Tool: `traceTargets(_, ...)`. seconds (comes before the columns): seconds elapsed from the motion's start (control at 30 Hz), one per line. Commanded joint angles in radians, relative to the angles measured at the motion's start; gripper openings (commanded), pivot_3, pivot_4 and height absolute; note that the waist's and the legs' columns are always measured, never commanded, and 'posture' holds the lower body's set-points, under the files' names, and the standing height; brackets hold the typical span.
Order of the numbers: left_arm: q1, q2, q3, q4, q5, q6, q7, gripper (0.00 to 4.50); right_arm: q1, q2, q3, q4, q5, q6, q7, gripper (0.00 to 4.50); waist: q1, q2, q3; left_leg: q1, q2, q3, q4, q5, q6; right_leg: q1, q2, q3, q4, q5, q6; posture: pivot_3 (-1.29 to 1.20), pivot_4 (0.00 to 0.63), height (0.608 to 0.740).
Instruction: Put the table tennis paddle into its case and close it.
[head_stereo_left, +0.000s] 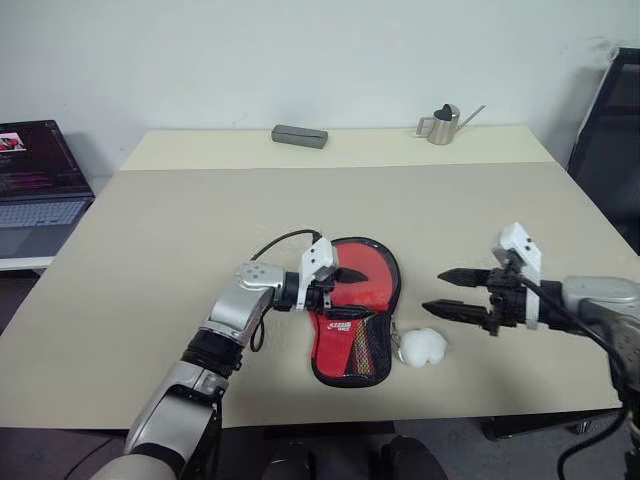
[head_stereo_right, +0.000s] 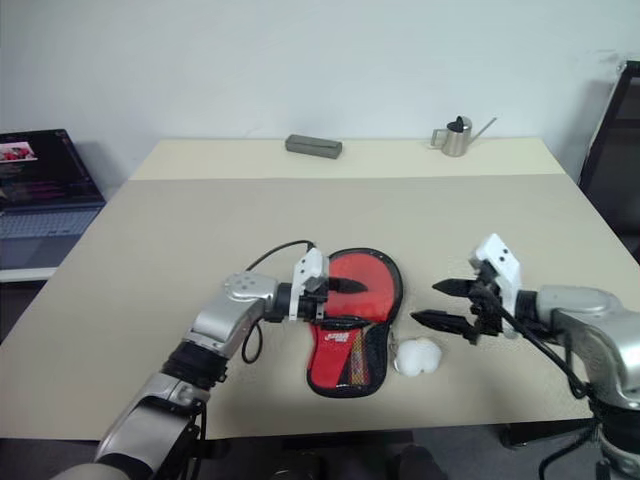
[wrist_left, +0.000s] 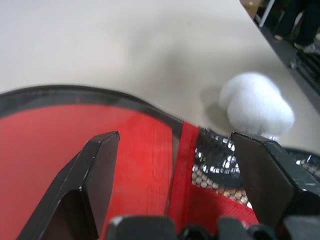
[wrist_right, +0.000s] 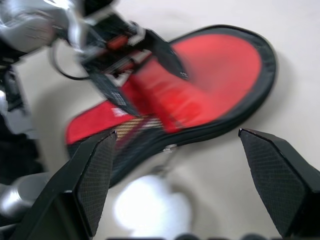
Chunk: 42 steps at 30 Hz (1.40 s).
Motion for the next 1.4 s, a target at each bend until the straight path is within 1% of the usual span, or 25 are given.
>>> traceTargets(0.03,-0.027,-0.013,-0.004,0.052,0.032,-0.06,-0.008,3.9,0.029,-0.039,-0.053,-0.072,0.083,0.022,-0.001,4.26,0.002,-0.001,0.001,0.0,0.0,0.0,0.0,0.0,0.0,0.001,0.0,-0.001,0.0,0.0,0.001,0.0,0.15,0.74)
traceTargets(0.1,-0.031,-0.02,-0.003,0.083,0.044,-0.078,-0.011,3.9,0.062,-0.059,-0.036,-0.1,0.102,0.014,-0.001,4.26,0.002,-0.002,0.001,0.0,0.0,-0.001,0.0,0.0,0.0,0.001,0.0,-0.001,0.0,-0.001,0.001,0.0,0.15,0.74)
traceTargets(0.2,-0.034,-0.032,-0.002,0.111,0.057,-0.095,-0.013,3.9,0.106,-0.067,0.032,-0.113,0.065,-0.046,-0.025,4.26,0.003,-0.003,0.002,0.0,0.0,-0.001,0.0,0.0,0.0,0.001,0.0,-0.002,-0.001,-0.001,0.001,0.0,0.15,0.74)
traceTargets(0.3,-0.034,-0.041,0.0,0.121,0.062,-0.102,-0.013,3.9,0.11,-0.085,0.148,-0.085,-0.053,-0.179,-0.052,4.26,0.002,-0.003,0.002,0.0,0.0,-0.001,0.001,0.0,0.0,0.002,0.0,-0.002,-0.001,-0.002,0.003,0.0,0.15,0.74)
traceTargets(0.4,-0.03,-0.046,0.001,0.116,0.066,-0.102,-0.014,3.9,0.1,-0.132,0.274,-0.069,-0.2,-0.356,-0.037,4.26,0.002,-0.003,0.002,0.001,0.0,-0.001,0.001,0.0,0.0,0.002,0.0,-0.002,-0.001,-0.002,0.004,0.0,0.15,0.74)
traceTargets(0.5,-0.028,-0.048,0.004,0.115,0.066,-0.1,-0.012,3.9,0.098,-0.152,0.332,-0.072,-0.248,-0.445,-0.008,4.26,0.003,-0.003,0.002,0.001,0.0,-0.001,0.001,0.0,0.0,0.002,0.0,-0.002,-0.001,-0.002,0.004,0.0,0.15,0.74)
traceTargets(0.7,-0.024,-0.049,0.008,0.108,0.065,-0.094,-0.007,3.9,0.124,-0.184,0.398,-0.071,-0.303,-0.554,0.051,4.26,0.003,-0.003,0.002,0.001,0.0,-0.002,0.001,0.0,0.0,0.003,-0.001,-0.002,-0.001,-0.002,0.004,0.0,0.15,0.74)
traceTargets(0.9,-0.02,-0.05,0.009,0.103,0.064,-0.092,-0.005,3.9,0.12,-0.185,0.46,-0.02,-0.38,-0.635,0.073,4.26,0.003,-0.004,0.002,0.001,0.0,-0.002,0.001,0.0,0.0,0.003,-0.001,-0.002,-0.001,-0.002,0.004,0.0,0.15,0.74)
traceTargets(0.97,-0.024,-0.057,0.01,0.106,0.064,-0.091,0.001,3.9,0.1,-0.177,0.513,0.038,-0.452,-0.699,0.079,4.26,0.003,-0.004,0.002,0.001,0.0,-0.002,0.001,0.0,0.0,0.003,-0.001,-0.002,-0.001,-0.002,0.004,0.0,0.15,0.74)
traceTargets(1.03,-0.027,-0.062,0.01,0.109,0.065,-0.091,0.005,3.9,0.087,-0.168,0.542,0.075,-0.486,-0.73,0.087,4.26,0.003,-0.004,0.002,0.001,0.0,-0.002,0.001,0.0,0.0,0.003,-0.001,-0.002,-0.001,-0.002,0.004,0.0,0.15,0.74)
traceTargets(1.23,-0.024,-0.064,0.011,0.103,0.065,-0.088,0.007,3.9,0.052,-0.134,0.584,0.148,-0.556,-0.79,0.096,4.26,0.002,-0.004,0.002,0.001,0.0,-0.002,0.001,0.0,0.0,0.003,0.0,-0.002,-0.001,-0.001,0.003,0.0,0.15,0.74)
traceTargets(1.3,-0.022,-0.062,0.011,0.102,0.066,-0.088,0.008,3.9,0.046,-0.115,0.583,0.152,-0.554,-0.784,0.098,4.26,0.002,-0.004,0.002,0.002,0.0,-0.002,0.001,0.0,0.0,0.003,-0.001,-0.002,-0.001,-0.001,0.003,0.0,0.15,0.74)
traceTargets(1.4,-0.019,-0.06,0.011,0.103,0.068,-0.09,0.008,3.9,0.042,-0.092,0.573,0.153,-0.55,-0.771,0.093,3.71,0.002,-0.004,0.002,0.002,0.0,-0.002,0.001,0.0,0.0,0.003,0.0,-0.002,-0.001,-0.001,0.002,0.0,0.15,0.74)
